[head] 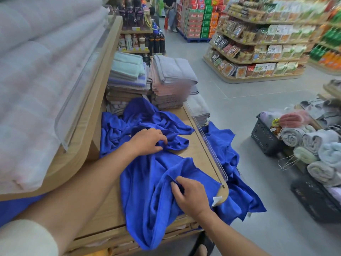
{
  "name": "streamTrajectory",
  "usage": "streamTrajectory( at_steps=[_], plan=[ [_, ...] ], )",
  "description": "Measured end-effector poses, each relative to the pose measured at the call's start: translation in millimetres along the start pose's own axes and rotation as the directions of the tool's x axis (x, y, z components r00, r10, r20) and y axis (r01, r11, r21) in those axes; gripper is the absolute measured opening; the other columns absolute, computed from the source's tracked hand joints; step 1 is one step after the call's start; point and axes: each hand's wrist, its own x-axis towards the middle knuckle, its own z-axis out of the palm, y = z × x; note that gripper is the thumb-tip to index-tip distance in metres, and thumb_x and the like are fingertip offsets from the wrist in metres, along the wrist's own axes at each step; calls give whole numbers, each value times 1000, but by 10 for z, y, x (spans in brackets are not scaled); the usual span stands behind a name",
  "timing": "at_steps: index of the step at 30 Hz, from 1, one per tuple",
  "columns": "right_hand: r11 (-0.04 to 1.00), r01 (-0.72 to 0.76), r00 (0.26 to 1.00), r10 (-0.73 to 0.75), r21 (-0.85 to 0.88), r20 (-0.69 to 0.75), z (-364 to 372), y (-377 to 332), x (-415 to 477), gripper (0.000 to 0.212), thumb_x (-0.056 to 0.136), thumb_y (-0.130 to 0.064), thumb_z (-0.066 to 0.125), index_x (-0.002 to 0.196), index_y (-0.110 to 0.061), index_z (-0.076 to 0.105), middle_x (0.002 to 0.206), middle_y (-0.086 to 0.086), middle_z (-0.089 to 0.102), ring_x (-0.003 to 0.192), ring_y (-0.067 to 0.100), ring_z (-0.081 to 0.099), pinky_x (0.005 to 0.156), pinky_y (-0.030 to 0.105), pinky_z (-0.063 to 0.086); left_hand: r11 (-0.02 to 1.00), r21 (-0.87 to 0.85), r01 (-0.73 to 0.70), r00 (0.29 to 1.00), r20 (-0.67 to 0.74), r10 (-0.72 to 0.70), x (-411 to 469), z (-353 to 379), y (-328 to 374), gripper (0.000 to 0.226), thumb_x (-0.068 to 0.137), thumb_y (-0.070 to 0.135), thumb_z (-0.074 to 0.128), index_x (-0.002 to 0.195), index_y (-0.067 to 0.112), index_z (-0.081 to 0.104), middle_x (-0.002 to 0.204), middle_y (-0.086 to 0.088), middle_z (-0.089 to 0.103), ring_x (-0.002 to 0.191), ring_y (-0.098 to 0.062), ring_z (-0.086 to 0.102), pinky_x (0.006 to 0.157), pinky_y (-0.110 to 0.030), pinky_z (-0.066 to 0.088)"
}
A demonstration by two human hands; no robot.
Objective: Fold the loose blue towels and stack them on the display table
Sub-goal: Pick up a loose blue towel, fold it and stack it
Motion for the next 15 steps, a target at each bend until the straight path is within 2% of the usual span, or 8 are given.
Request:
streamTrajectory(
  at_steps=[2, 4, 6, 7, 9, 11, 13, 15],
  plan=[
    [1000, 2, 1000, -2, 4, -4, 4, 7, -1, 40, 97, -45, 46, 66, -23, 33, 52, -6, 38, 52, 18, 43, 49, 32, 31, 994, -108, 34, 983, -175, -53, 2, -32, 23, 14, 93, 39, 60, 100, 34, 72, 99, 9, 69, 100, -19, 63, 85, -40, 49],
    [1000, 5, 1000, -5, 11, -11, 5, 20, -7, 39, 98, -45, 45, 67, -24, 32, 53, -6, 38, 53, 19, 43, 49, 33, 32, 955, -289, 70, 946, -285, -156, 7, -121, 34, 16, 96, 36, 54, 88, 29, 66, 86, 8, 69, 87, -20, 65, 77, -40, 51],
    [1000, 9, 1000, -9, 13, -10, 7, 31, -14, 39, 99, -45, 44, 68, -24, 32, 53, -6, 39, 53, 19, 44, 49, 34, 33, 850, -519, 96, 925, -268, -269, -4, -253, 31, 17, 98, 31, 48, 84, 30, 59, 83, 13, 72, 81, -9, 65, 75, -37, 51],
    [1000, 9, 1000, -9, 13, -7, 9, 29, -16, 39, 99, -45, 44, 68, -24, 32, 52, -6, 39, 53, 19, 44, 49, 33, 33, 811, -572, 122, 940, -195, -279, -15, -314, 14, 16, 97, 28, 48, 85, 32, 58, 85, 17, 73, 83, -3, 66, 76, -35, 52],
    [1000, 8, 1000, -8, 8, 5, 10, 20, -7, 40, 98, -46, 44, 68, -24, 32, 52, -5, 39, 53, 19, 45, 49, 32, 32, 877, -455, 154, 987, 23, -161, -65, -393, -20, 27, 88, 18, 50, 100, 39, 63, 104, 22, 72, 100, -3, 66, 83, -30, 53],
    [1000, 12, 1000, -12, 10, 9, 6, 15, 2, 40, 98, -47, 44, 67, -25, 32, 53, -5, 40, 54, 19, 46, 48, 31, 31, 961, -245, 125, 971, 229, -68, -124, -338, -11, 52, 80, 18, 54, 126, 42, 59, 128, 19, 61, 114, -10, 60, 93, -35, 51],
    [999, 25, 1000, -25, 21, 10, -9, 10, 4, 40, 98, -46, 44, 67, -25, 32, 52, -6, 40, 54, 19, 46, 48, 28, 30, 989, -115, 95, 972, 223, -67, -162, -219, 27, 51, 82, 25, 59, 129, 44, 58, 135, 16, 56, 118, -13, 56, 94, -41, 49],
    [999, 28, 1000, -29, 35, 12, -7, 11, 2, 39, 98, -46, 45, 67, -25, 33, 52, -6, 40, 53, 18, 45, 48, 30, 32, 996, -42, 77, 995, 74, -74, -164, -117, 69, 34, 88, 31, 62, 121, 41, 65, 128, 15, 62, 119, -13, 57, 93, -41, 49]
  ],
)
